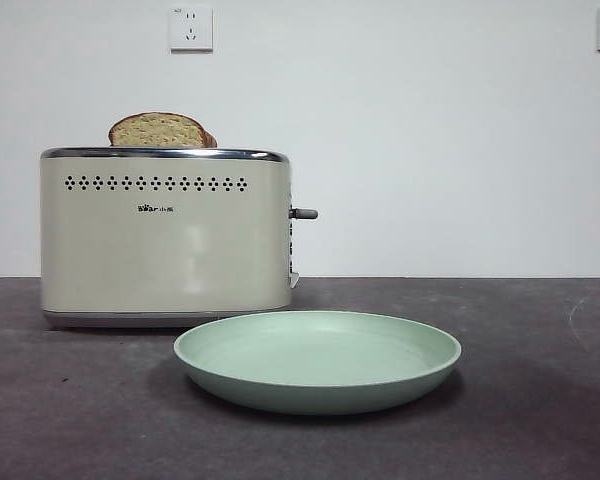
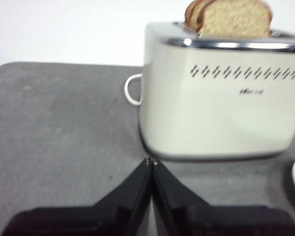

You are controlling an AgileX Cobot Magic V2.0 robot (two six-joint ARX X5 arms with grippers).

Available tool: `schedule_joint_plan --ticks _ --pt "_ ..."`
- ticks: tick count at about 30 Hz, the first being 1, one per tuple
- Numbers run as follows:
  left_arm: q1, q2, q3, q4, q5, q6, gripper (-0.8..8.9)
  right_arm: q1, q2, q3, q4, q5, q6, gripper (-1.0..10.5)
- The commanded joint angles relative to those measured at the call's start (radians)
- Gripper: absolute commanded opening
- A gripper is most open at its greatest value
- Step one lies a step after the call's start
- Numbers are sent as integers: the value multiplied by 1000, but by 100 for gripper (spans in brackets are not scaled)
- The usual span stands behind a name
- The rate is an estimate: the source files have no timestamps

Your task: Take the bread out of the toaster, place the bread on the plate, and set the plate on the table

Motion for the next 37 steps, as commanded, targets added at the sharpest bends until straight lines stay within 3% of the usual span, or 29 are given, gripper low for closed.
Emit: schedule_joint_plan --ticks 1,6,13,20,22,26,29,37 --pt "2 -2 58 -5 4 -66 -6 1 0 36 8 -27 117 -12" --pt "1 9 156 -19 29 -191 -6 2 42 127 5 -55 194 -12" --pt "1 100 325 -168 184 -186 -6 3 219 320 -92 -249 183 -12" --pt "1 246 517 -350 374 -115 -6 3 457 601 -370 -528 2 -12" --pt "1 279 565 -401 418 -93 -6 8 515 684 -479 -571 -61 -12" --pt "1 334 661 -522 498 -37 -6 40 606 842 -686 -577 -204 -12" --pt "0 357 724 -610 506 9 -6 67 650 928 -800 -576 -271 -12" --pt "-18 368 796 -715 498 57 -6 122 674 974 -952 -567 -328 -11"
